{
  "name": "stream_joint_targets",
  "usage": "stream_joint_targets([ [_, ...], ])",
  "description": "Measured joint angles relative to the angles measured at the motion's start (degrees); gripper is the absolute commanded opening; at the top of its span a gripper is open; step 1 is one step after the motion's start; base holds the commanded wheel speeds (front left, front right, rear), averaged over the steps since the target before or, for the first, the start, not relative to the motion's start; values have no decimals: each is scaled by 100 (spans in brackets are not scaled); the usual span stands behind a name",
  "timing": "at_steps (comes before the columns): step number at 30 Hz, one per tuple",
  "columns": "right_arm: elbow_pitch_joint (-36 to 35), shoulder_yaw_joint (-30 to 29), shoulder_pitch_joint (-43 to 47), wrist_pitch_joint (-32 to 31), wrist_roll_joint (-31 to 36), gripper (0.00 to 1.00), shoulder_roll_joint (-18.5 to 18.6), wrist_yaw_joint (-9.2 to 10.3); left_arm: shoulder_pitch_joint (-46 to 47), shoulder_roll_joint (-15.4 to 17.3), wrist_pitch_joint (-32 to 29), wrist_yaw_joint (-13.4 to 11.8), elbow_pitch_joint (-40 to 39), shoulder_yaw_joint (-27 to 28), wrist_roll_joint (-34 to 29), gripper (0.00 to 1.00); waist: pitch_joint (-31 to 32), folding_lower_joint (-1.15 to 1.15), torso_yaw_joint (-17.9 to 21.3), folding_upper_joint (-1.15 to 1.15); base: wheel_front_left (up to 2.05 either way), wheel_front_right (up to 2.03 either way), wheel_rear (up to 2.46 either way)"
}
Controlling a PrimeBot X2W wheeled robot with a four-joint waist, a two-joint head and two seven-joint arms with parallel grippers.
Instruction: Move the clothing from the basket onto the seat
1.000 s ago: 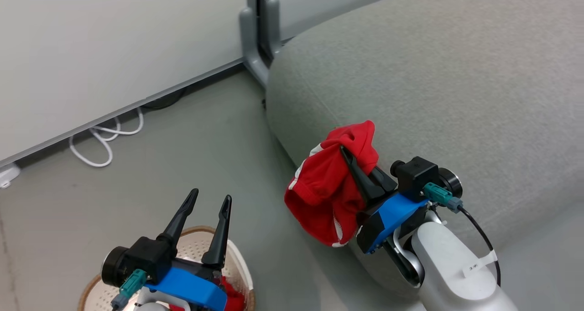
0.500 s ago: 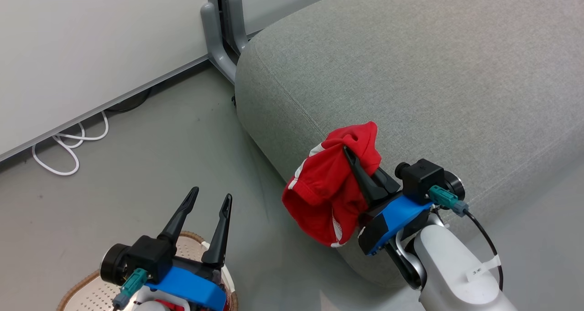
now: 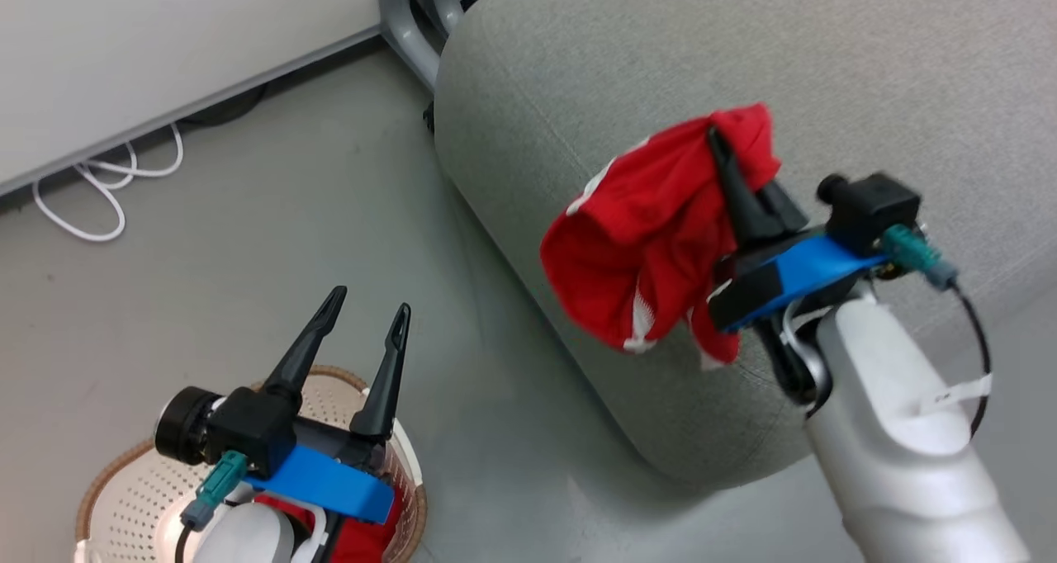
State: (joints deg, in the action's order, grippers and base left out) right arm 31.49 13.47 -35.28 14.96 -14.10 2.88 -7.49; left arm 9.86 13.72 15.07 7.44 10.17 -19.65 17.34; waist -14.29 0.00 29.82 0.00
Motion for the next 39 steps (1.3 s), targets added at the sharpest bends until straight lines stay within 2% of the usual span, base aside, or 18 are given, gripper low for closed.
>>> stream_joint_targets([
  [5, 82, -1065, -752, 1, 276, 0, 2, 0, 309, 285, 0, 0, -97, -197, -15, 100, -510, 0, -173, 0, 0, 0, 0],
  [9, 174, -2053, -1455, -9, 811, 0, 18, 0, 628, 501, 0, 0, -236, -308, -20, 100, -977, 0, -340, 0, 0, 0, 0],
  [15, 127, -3165, -2318, -154, 1395, 0, 447, 0, 1000, 726, 0, 0, -630, -210, -132, 100, -1737, 1, -598, 0, 0, 0, 0],
  [20, 183, -3965, -2487, -176, 1740, 0, 681, 0, 1182, 894, 0, 0, -867, -190, -192, 100, -2364, 1, -799, 0, 0, 0, 0],
  [30, 814, -4873, -2314, -59, 2297, 0, 728, 0, 1249, 1115, 0, 0, -1149, -66, -281, 100, -3151, 1, -1112, 0, 0, 0, 0],
  [33, 994, -5070, -2305, -23, 2385, 0, 554, 0, 1216, 1151, 0, 0, -1156, -24, -308, 100, -3194, 1, -1141, 0, 0, 0, 0],
  [39, 880, -5261, -2317, -1, 2818, 0, 189, 0, 1233, 1125, 0, 0, -1185, -65, -385, 100, -3176, 1, -1132, 0, 0, 0, 0],
])
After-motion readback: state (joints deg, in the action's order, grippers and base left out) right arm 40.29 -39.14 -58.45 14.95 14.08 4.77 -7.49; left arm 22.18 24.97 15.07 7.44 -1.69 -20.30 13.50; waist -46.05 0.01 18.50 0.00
